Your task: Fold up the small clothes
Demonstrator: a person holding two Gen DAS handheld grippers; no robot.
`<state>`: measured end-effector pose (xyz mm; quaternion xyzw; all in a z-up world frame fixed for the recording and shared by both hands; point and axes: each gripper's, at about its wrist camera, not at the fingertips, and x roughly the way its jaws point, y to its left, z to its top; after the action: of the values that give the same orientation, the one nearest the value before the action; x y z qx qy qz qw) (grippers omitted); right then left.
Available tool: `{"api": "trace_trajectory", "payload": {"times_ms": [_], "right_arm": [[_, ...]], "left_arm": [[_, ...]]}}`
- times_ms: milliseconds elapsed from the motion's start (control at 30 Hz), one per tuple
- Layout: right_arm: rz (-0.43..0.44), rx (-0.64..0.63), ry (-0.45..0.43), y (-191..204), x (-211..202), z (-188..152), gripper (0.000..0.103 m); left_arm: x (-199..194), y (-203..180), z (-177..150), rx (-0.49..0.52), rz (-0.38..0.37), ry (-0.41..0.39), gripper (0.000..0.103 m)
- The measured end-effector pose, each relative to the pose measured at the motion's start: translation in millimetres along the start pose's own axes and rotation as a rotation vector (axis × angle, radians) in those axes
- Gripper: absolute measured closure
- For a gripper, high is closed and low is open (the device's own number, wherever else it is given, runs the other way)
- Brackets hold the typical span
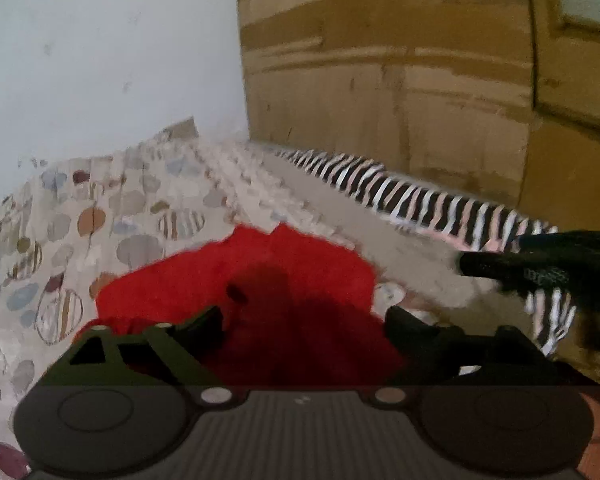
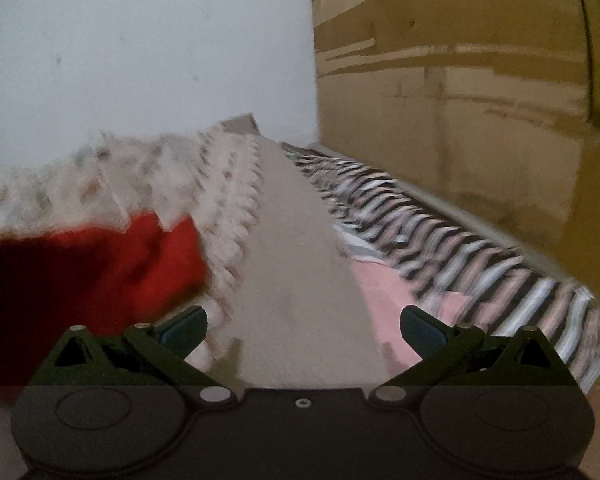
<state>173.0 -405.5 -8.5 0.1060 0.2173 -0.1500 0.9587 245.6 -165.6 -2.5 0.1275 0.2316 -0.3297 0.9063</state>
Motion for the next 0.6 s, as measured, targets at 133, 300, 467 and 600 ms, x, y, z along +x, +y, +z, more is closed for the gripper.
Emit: {"api": "trace_trajectory", "payload": {"times_ms": [133,300,467,600], "right_arm": [[0.141,0.095,0.008,10,15,23,0.001],[0.398,0.145,0.069,37,36,46,0.000],[0.661,0.220,0.244,71,70,62,0.000],[0.672,0.341,0.382,84,107,62,0.001]], "left_arm": [[-32,-4,3,0.025,0.010,-0.076,0.001],[-66,21,-9,-0.063,0.088,-0.110,0.001],[-64,58,-36,-0.101,0.171,-0.059,0.001],[-43,80,-58,-0.078,0.146,-0.008,0.008]]}}
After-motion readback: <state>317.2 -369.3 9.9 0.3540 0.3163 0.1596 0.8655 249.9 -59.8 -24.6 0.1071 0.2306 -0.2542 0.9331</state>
